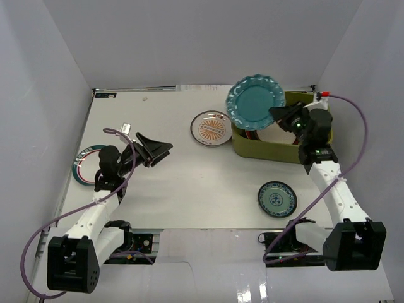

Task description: Place the plates into the plastic bin on the countertop

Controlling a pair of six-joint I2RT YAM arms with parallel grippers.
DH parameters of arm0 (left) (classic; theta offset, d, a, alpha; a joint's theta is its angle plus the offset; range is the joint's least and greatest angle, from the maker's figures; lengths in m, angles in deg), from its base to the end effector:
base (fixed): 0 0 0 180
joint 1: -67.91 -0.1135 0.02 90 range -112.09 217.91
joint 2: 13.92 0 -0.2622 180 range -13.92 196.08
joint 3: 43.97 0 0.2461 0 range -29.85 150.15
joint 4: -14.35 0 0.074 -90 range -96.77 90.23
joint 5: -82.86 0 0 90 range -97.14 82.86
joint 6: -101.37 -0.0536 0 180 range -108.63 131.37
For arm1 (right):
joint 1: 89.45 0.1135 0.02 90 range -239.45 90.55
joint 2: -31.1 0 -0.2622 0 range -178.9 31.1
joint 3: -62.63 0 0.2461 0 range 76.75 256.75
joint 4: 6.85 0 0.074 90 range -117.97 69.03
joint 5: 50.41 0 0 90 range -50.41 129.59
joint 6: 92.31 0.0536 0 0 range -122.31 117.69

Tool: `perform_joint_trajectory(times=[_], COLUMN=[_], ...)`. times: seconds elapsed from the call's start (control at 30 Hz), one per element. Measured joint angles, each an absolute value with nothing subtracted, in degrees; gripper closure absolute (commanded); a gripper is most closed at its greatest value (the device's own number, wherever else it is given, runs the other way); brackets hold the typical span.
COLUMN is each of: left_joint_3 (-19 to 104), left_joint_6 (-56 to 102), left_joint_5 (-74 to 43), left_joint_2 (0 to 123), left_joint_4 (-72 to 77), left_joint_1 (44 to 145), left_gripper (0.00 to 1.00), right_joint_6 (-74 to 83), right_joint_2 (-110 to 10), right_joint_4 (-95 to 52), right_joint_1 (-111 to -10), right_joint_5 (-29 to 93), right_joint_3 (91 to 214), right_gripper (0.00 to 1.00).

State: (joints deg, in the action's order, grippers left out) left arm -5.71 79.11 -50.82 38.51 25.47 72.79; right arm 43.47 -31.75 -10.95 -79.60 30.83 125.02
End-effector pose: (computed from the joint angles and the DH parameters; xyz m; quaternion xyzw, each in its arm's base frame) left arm 0.2074 -0.0549 0.2551 -0.1328 0.7082 -0.5957 0.3548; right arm 0.2676 0.0547 0.3347 0.1767 0.7128 0.3653 0.5721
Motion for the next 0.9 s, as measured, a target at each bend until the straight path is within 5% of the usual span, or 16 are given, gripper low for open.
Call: perform_joint_trajectory(times=[0.23, 0.57, 0.77, 0.9], left_joint_3=[-7.1, 2.2, 11.3, 17.5], left_joint_6=[77.1, 73.2, 71.3, 69.8], left_joint_5=[-45.9, -35.9, -30.8, -28.5], left_joint_2=[46.4, 71.0, 82.5, 88.6], left_joint_4=[24.2, 23.4, 22.5, 21.5], left_joint_1=[77.7, 85.4, 86.9, 87.2], left_gripper=[0.16, 0.19, 0.21, 0.24], right_joint_6=[43.5, 37.4, 36.5, 36.6], right_joint_2=[-36.9, -46.3, -48.0, -47.9], right_joint_4=[-11.6, -21.4, -21.1, -19.4], right_joint_1=[-100.0, -102.1, -102.1, -102.1], right_joint_5=[27.9, 28.9, 30.0, 30.6], right_joint_3=[127.7, 128.5, 128.0, 127.1], right_gripper=[0.92, 0.91, 0.66, 0.31])
